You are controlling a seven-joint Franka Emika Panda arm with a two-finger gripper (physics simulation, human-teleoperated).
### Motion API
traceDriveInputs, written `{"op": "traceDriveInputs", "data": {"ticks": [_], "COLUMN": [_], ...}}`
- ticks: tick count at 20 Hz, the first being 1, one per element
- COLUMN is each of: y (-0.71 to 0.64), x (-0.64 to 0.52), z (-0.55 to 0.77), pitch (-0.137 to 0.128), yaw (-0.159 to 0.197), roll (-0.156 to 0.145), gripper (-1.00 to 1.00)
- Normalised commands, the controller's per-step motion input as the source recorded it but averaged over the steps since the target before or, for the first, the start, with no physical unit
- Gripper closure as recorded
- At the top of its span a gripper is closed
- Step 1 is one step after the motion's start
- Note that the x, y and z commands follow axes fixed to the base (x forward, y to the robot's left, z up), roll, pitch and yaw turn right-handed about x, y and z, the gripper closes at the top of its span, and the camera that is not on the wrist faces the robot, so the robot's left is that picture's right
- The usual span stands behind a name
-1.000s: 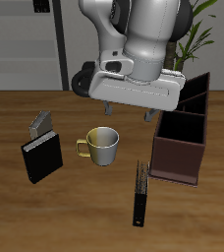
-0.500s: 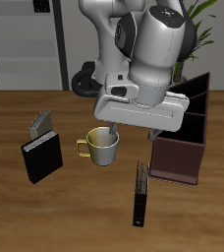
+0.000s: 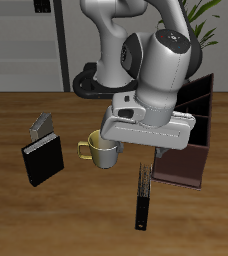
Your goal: Place the left black book into the left desk caddy's back compartment
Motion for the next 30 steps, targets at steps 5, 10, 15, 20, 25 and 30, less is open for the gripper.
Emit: {"op": "traceDriveInputs", "data": {"ticks": [5,10,15,20,25,30], "y": [0.06,0.05,0.06,-0.04,0.04,0.06], "x": [0.09,0.06,0.07,0.10,0.04,0.02], "z": [-0.40,-0.28,-0.38,-0.41,-0.23,-0.05], "pitch": [0.011,0.002,0.033,0.047,0.024,0.000], "yaw": [0.002,-0.002,-0.015,-0.022,-0.007,-0.011], "roll": [0.005,0.014,0.008,-0.003,0.025,0.009], "gripper": [-1.00,-1.00,-1.00,-1.00,1.00,1.00]}}
